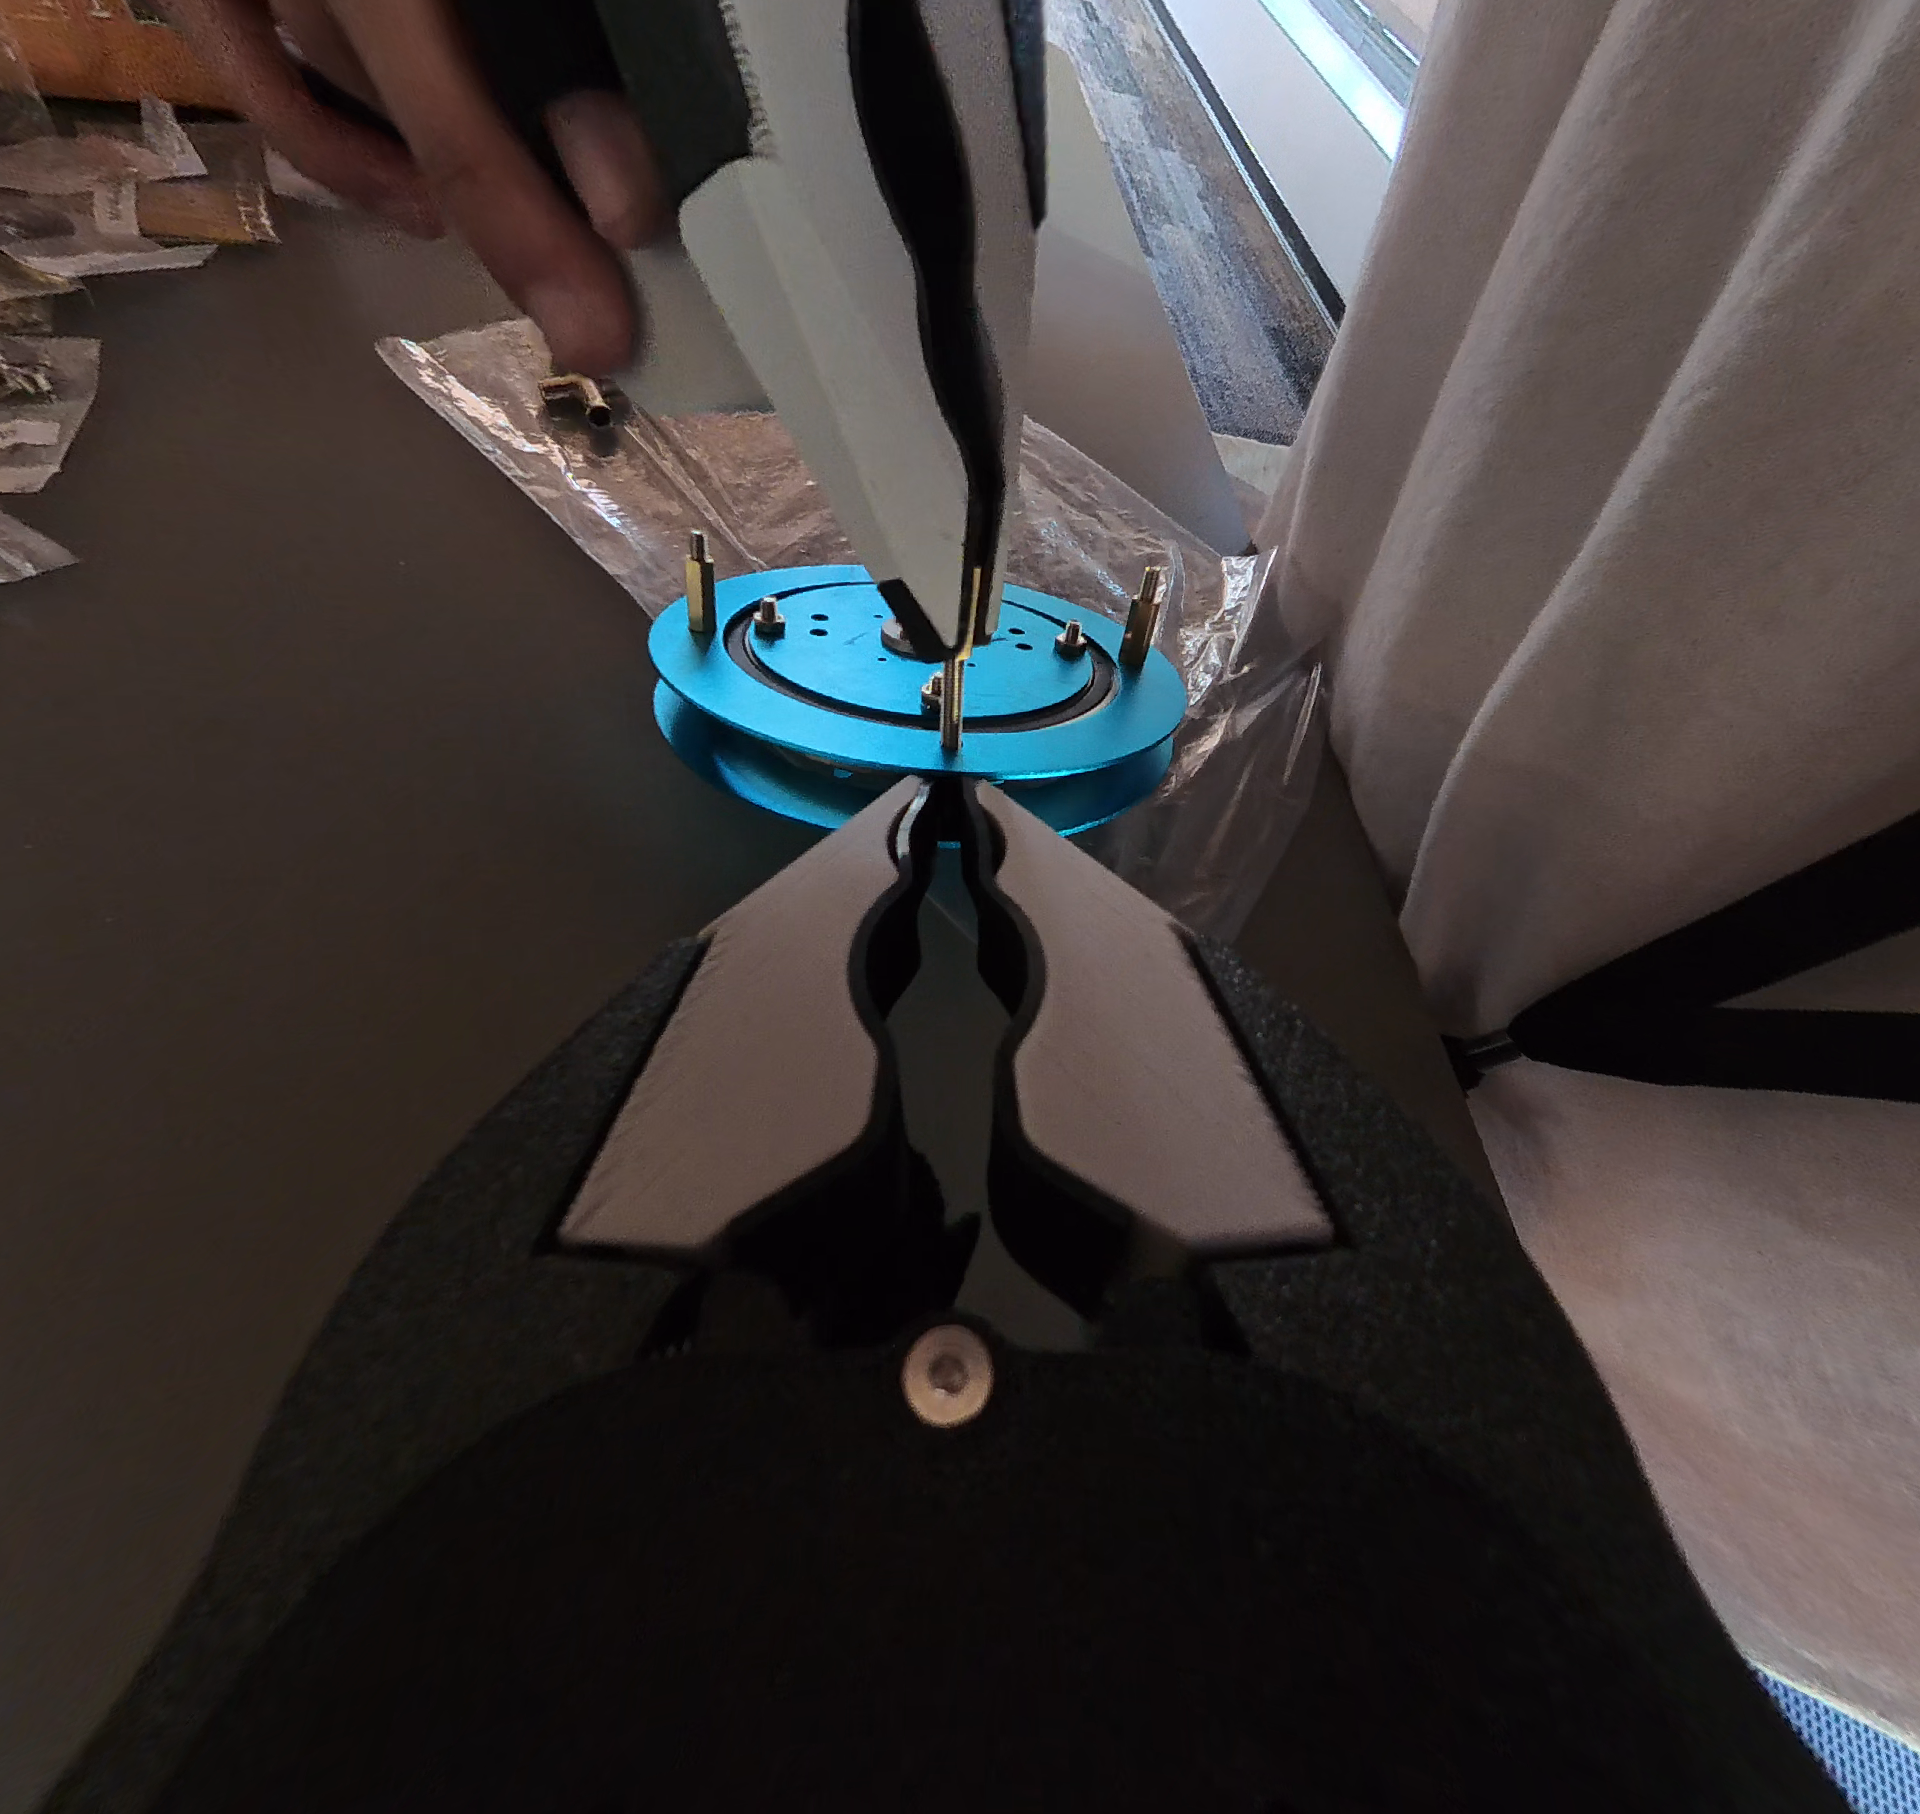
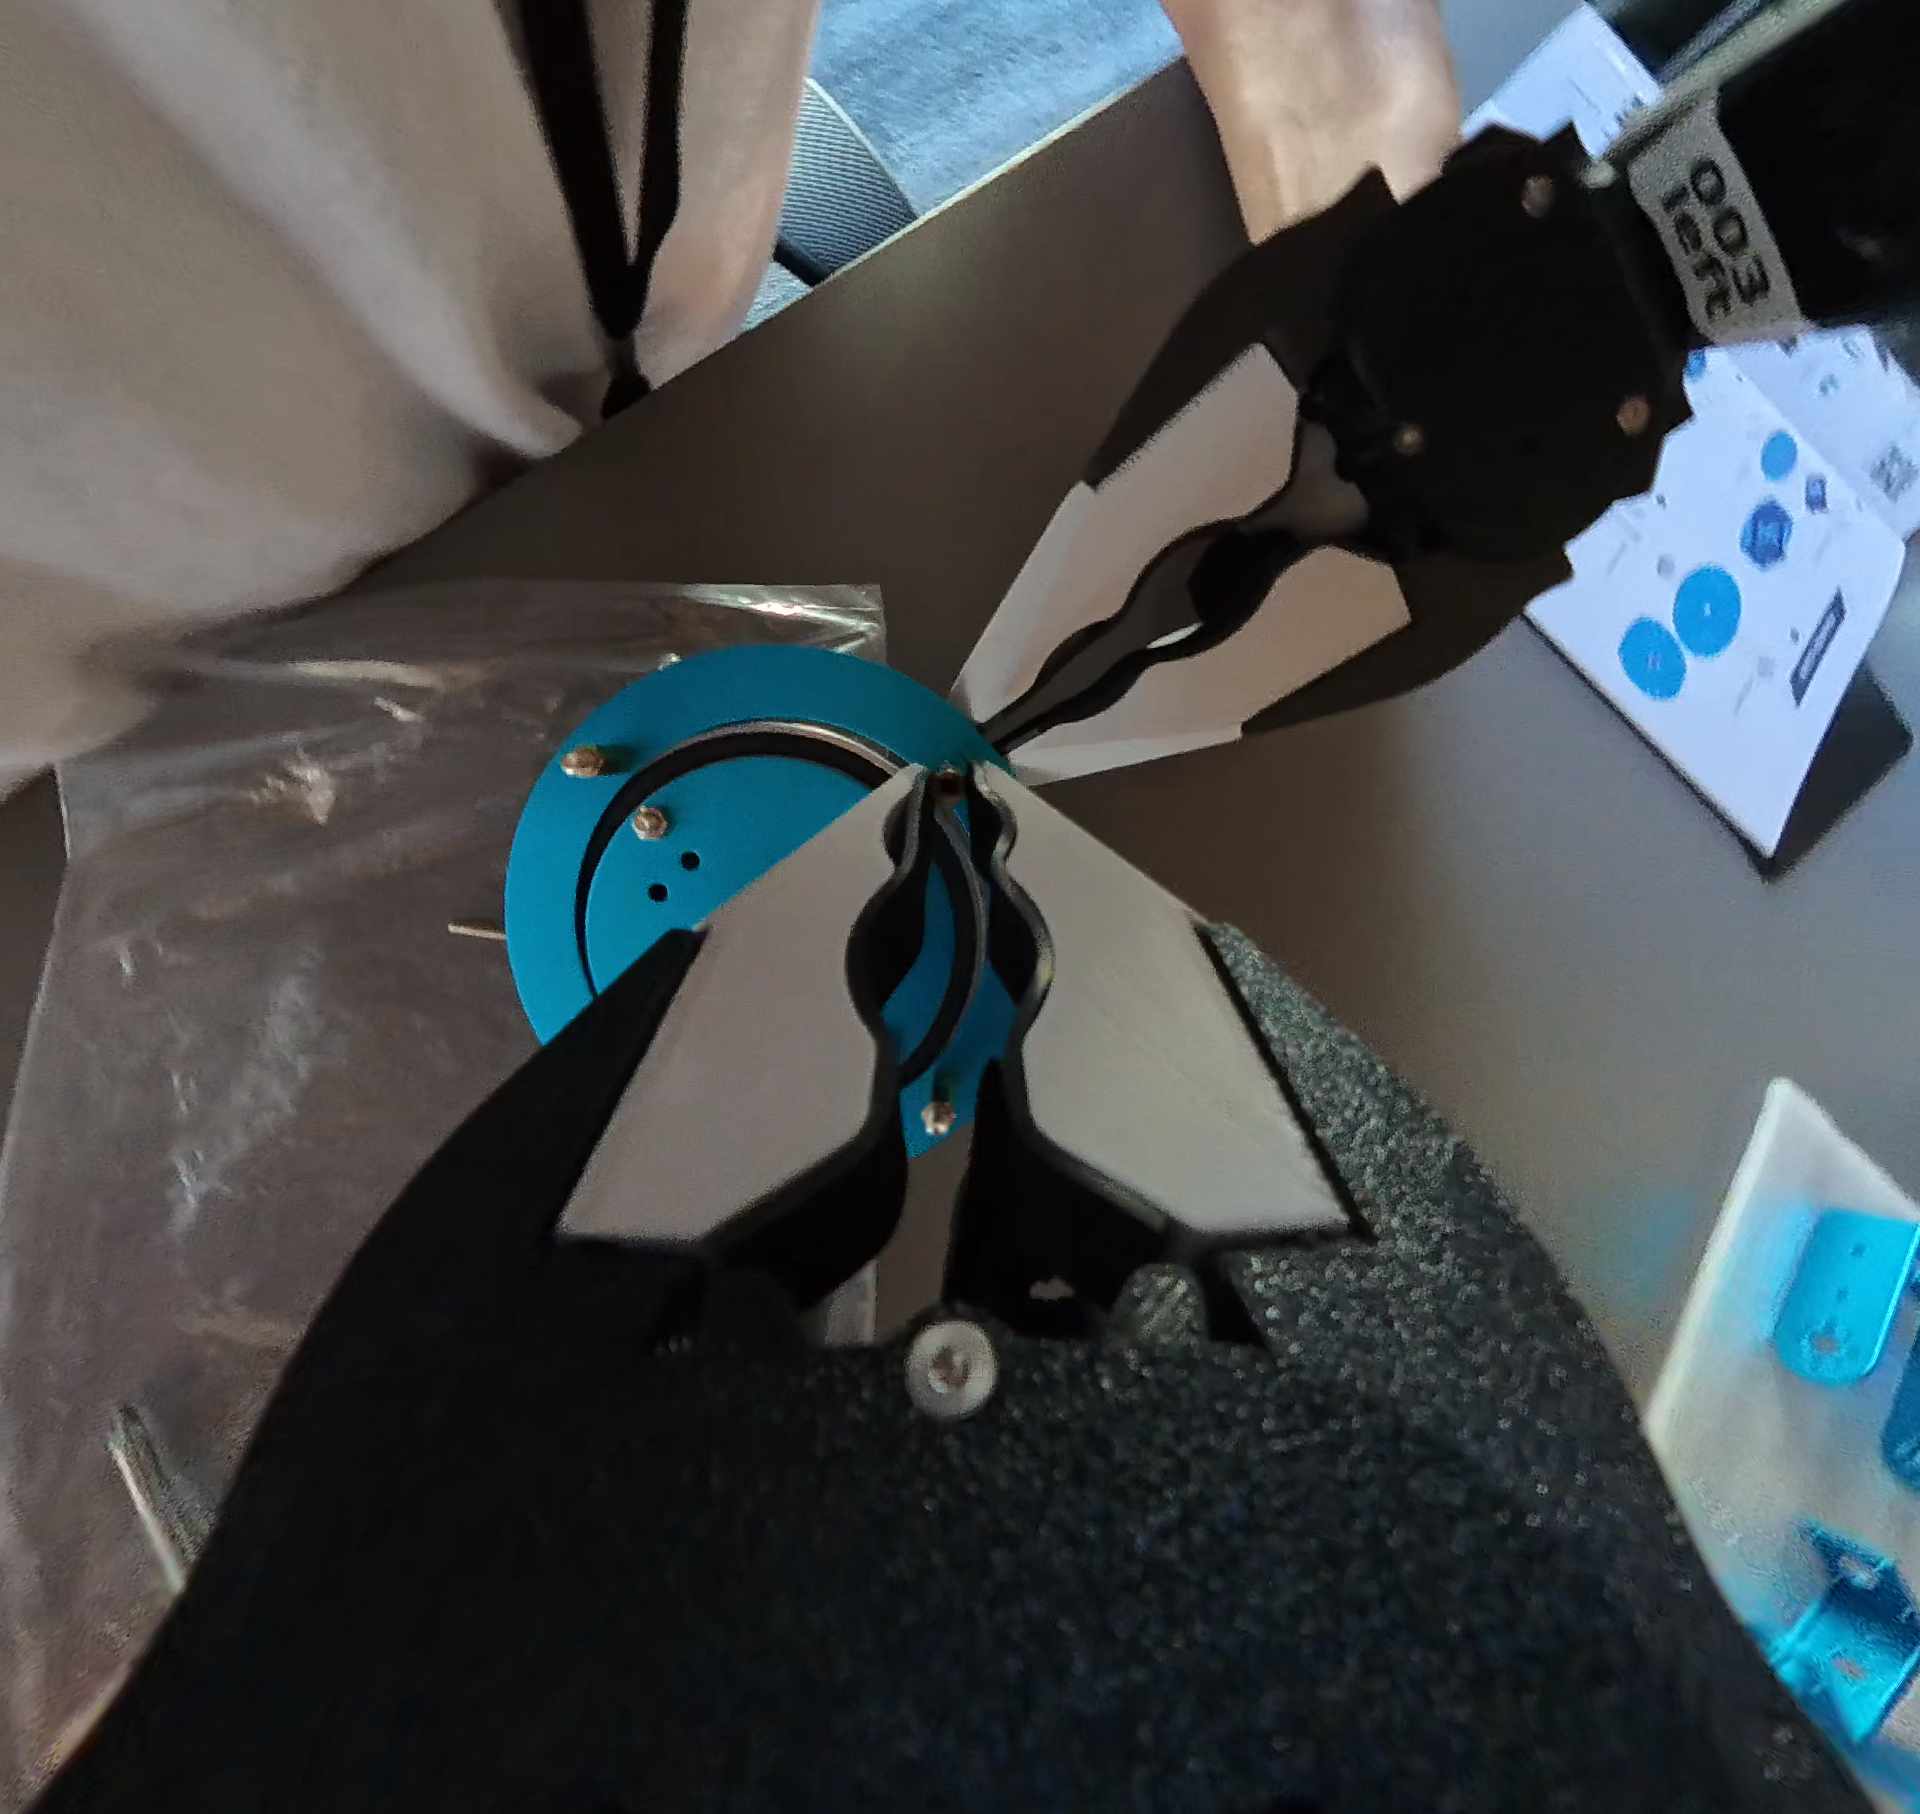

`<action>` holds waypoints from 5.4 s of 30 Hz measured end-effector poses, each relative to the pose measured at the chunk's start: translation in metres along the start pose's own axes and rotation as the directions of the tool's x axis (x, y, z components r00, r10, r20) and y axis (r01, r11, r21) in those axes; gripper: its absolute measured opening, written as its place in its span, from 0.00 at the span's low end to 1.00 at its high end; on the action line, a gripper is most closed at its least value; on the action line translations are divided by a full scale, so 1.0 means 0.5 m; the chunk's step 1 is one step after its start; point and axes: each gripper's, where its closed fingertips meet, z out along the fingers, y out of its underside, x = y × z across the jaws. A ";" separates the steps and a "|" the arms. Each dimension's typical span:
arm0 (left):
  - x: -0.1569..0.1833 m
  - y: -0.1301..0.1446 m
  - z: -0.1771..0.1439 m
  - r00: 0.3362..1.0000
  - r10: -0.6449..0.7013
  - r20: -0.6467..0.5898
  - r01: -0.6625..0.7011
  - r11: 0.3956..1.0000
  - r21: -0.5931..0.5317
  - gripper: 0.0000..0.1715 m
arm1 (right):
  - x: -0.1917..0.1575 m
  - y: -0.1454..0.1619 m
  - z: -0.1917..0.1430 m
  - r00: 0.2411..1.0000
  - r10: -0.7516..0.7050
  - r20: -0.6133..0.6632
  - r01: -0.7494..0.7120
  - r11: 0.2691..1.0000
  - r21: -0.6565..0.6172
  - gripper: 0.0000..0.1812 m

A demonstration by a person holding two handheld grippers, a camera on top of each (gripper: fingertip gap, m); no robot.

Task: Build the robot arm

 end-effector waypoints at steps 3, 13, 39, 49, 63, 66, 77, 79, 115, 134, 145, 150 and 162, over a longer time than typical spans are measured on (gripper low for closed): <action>0.002 0.001 0.001 1.000 0.017 0.007 -0.017 1.000 -0.007 0.01 | -0.002 0.000 0.002 0.983 0.179 -0.031 -0.179 0.984 -0.009 0.03; 0.002 0.003 0.002 1.000 0.024 0.020 -0.024 1.000 -0.010 0.01 | -0.001 0.005 0.005 0.788 0.599 -0.140 -0.603 0.797 0.016 0.03; 0.008 0.000 0.004 1.000 0.010 0.023 -0.010 1.000 0.003 0.01 | -0.004 0.007 0.009 0.935 0.198 -0.295 -0.289 0.908 -0.304 0.03; 0.011 -0.001 0.004 0.999 0.026 0.026 -0.026 1.000 0.005 0.01 | -0.010 0.014 0.016 0.851 0.478 -0.220 -0.524 0.802 -0.286 0.07; 0.005 -0.004 0.001 0.999 0.003 0.033 -0.004 1.000 0.019 0.01 | -0.016 0.007 -0.022 0.600 0.752 -0.273 -0.779 0.626 0.013 0.16; 0.003 -0.008 0.000 1.000 -0.003 0.030 0.003 1.000 0.028 0.01 | -0.014 0.000 0.002 0.557 0.773 -0.304 -0.779 0.613 0.132 0.14; 0.015 -0.017 0.007 0.999 0.024 0.034 -0.026 0.999 0.034 0.01 | -0.004 0.000 0.011 0.509 0.768 -0.389 -0.747 0.618 0.244 0.01; 0.011 -0.026 0.001 0.999 0.013 0.040 -0.016 0.998 0.054 0.01 | 0.002 -0.002 0.004 0.488 0.793 -0.365 -0.754 0.593 0.282 0.01; 0.014 -0.084 -0.070 0.996 -0.064 -0.058 0.078 0.956 0.282 0.07 | 0.044 -0.046 -0.054 0.422 0.901 0.104 -0.690 0.244 0.682 0.01; 0.027 -0.093 -0.063 0.969 -0.163 -0.186 0.219 0.914 0.342 0.07 | 0.024 -0.054 -0.060 0.489 0.867 0.099 -0.639 0.279 0.716 0.01; 0.011 -0.095 -0.064 0.992 -0.113 -0.057 0.126 0.930 0.345 0.05 | 0.027 -0.045 -0.065 0.476 0.879 0.023 -0.611 0.312 0.728 0.01; -0.006 -0.110 -0.091 0.974 -0.183 0.136 0.119 0.917 0.381 0.14 | 0.039 -0.038 -0.063 0.449 0.888 -0.100 -0.577 0.374 0.726 0.01; -0.012 -0.110 -0.107 0.754 -0.457 0.472 0.228 0.856 0.463 0.29 | 0.068 -0.033 -0.055 0.380 0.794 -0.475 -0.505 0.608 0.612 0.01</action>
